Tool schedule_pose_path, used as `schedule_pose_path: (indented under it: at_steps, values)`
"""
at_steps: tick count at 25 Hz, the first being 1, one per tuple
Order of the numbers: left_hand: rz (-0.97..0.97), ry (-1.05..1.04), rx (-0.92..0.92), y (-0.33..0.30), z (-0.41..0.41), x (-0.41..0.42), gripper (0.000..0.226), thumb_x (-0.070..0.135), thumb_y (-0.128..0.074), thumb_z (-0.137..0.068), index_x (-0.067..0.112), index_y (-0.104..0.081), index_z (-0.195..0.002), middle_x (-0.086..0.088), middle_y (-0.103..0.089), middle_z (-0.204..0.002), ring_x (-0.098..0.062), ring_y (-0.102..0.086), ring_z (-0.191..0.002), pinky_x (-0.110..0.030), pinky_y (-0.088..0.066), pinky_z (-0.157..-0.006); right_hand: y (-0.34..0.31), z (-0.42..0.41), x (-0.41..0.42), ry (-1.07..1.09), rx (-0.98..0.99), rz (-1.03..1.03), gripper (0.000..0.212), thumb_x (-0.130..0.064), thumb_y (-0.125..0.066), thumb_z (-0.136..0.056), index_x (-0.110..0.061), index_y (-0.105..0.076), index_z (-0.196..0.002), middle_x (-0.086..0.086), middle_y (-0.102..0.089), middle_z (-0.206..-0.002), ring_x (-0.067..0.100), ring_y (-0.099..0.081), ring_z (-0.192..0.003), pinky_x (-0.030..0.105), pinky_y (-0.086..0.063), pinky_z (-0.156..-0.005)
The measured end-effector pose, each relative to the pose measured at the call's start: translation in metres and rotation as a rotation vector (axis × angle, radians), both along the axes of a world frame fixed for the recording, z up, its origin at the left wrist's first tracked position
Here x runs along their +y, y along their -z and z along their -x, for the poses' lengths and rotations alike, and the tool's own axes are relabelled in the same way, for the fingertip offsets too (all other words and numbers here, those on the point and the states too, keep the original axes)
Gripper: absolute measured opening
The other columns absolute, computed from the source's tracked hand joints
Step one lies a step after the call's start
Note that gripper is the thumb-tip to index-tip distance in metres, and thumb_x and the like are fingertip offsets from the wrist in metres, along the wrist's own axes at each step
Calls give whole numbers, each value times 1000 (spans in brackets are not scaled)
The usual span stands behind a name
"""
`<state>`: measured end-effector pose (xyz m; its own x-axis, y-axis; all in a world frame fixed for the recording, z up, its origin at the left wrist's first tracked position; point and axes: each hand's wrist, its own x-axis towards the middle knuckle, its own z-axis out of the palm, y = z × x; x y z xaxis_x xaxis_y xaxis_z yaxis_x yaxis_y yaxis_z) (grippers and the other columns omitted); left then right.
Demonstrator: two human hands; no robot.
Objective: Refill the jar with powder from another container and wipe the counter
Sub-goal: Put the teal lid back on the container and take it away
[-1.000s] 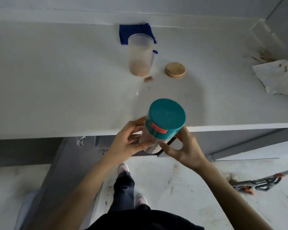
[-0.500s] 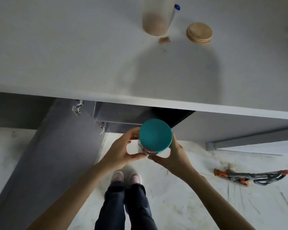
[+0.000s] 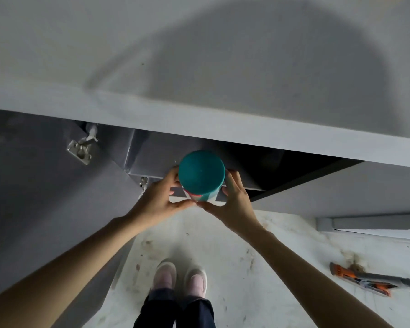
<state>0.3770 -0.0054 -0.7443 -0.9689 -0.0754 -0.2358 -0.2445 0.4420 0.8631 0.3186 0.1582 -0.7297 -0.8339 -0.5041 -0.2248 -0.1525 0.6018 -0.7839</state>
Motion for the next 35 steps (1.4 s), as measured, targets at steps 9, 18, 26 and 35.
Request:
schedule_pose_path:
  at_steps: [9, 18, 26, 35]
  values:
    - [-4, -59, 4, 79, 54, -28, 68, 10, -73, -70, 9, -35, -127, -8, -53, -131, -20, -53, -116, -23, -43, -89, 89, 58, -38, 4, -16, -41, 67, -14, -76, -68, -10, -40, -126, 6, -52, -123, 9, -47, -103, 14, -39, -78]
    - [0, -139, 42, 94, 71, -27, 63, 8, -70, -73, 9, -38, -128, -12, -50, -132, -24, -55, -114, -22, -48, -82, 107, 75, -44, 51, -35, -47, 80, -14, -73, -71, -15, -27, -136, 8, -47, -134, 23, -47, -120, 35, -44, -96]
    - [80, -228, -22, 68, 39, -20, 57, 11, -63, -80, 10, -37, -130, -11, -44, -136, -24, -50, -118, -27, -42, -87, 67, 54, -18, 39, -20, -161, 81, -22, -64, -80, -21, -12, -142, 6, -29, -148, 23, -34, -131, 32, -35, -101]
    - [334, 12, 72, -57, -11, 13, 25, 19, -57, -84, 16, -60, -109, 1, -66, -111, -12, -60, -102, -24, -47, -86, -48, 18, 44, -120, 55, -325, 45, -33, -56, -85, -18, -48, -126, 4, -56, -127, 21, -55, -110, 35, -43, -98]
